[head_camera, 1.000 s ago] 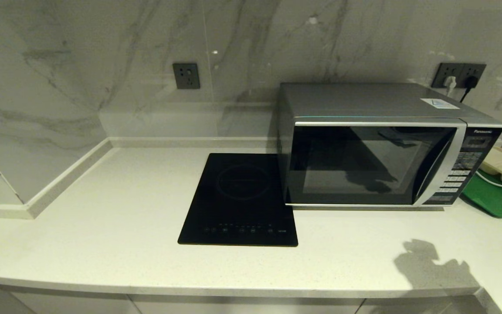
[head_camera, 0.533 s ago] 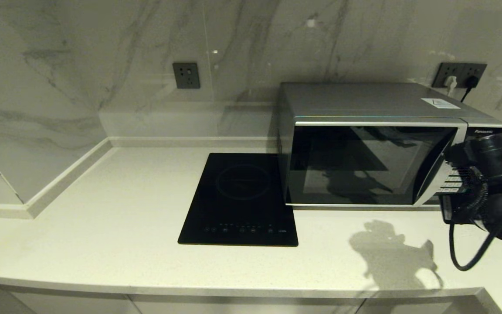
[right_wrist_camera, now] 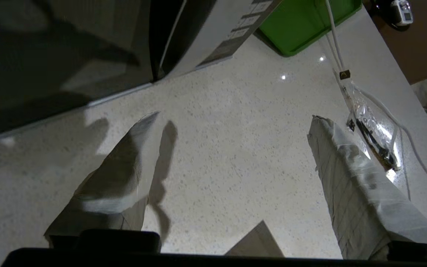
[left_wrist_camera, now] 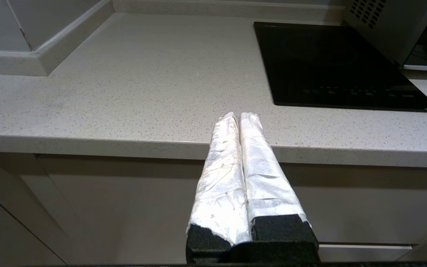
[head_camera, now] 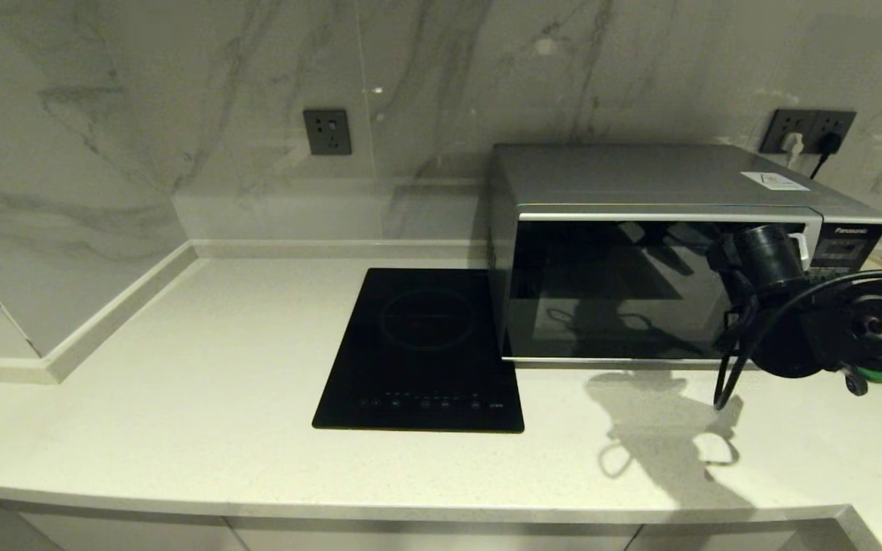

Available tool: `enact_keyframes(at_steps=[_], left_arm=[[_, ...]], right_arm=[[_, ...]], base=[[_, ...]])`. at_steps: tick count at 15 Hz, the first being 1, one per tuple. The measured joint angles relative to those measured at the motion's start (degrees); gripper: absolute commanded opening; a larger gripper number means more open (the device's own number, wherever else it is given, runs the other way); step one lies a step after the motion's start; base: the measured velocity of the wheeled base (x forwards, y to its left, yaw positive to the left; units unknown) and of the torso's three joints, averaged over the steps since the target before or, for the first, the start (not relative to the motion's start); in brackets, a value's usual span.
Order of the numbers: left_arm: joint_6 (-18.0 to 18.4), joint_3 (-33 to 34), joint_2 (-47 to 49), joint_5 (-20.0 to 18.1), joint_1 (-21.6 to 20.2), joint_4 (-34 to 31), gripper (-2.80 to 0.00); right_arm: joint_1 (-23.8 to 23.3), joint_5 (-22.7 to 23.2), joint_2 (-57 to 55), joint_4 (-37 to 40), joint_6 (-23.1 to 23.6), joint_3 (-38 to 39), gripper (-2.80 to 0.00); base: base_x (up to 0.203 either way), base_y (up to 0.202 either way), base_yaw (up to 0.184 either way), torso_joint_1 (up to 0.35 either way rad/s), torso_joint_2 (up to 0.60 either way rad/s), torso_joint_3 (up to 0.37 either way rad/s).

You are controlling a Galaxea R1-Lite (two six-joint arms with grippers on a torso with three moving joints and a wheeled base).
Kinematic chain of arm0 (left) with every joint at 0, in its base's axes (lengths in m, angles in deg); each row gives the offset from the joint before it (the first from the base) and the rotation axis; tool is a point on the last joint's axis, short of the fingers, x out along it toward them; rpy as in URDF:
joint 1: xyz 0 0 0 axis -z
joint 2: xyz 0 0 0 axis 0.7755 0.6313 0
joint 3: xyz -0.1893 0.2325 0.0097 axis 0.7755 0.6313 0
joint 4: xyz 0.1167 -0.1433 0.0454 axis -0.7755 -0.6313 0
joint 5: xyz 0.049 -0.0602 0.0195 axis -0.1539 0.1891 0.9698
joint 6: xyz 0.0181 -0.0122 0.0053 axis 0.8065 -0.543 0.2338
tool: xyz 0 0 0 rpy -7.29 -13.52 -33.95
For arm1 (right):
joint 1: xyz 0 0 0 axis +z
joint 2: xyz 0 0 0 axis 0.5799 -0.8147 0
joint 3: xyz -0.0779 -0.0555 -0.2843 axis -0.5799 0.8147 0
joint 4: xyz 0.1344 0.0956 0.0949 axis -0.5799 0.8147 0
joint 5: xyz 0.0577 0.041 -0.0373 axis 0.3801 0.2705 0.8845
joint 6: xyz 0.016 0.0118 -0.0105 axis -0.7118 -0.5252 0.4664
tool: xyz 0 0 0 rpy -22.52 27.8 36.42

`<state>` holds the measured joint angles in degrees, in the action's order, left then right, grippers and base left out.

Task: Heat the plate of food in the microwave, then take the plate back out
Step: Open the microwave oven

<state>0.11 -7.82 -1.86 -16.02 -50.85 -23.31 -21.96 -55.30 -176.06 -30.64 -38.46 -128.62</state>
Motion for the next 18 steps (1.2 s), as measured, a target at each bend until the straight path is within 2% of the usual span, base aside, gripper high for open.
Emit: enact_keyframes(at_steps=[4,18], left_arm=[[-0.02,0.0,0.0,0.01,0.0,-0.02,-2.8],[-0.02,0.0,0.0,0.01,0.0,-0.02,-2.8]], right_arm=[[-2.63,-1.73,-3.13,0.02,-1.66,-4.32,0.0],[-8.3,-1.82,-10.58,0.04,-6.19,-12.7,0.0]], base=[[0.0,0.0,0.0,0.0,0.0,0.0],[0.0,0.0,0.0,0.0,0.0,0.0]])
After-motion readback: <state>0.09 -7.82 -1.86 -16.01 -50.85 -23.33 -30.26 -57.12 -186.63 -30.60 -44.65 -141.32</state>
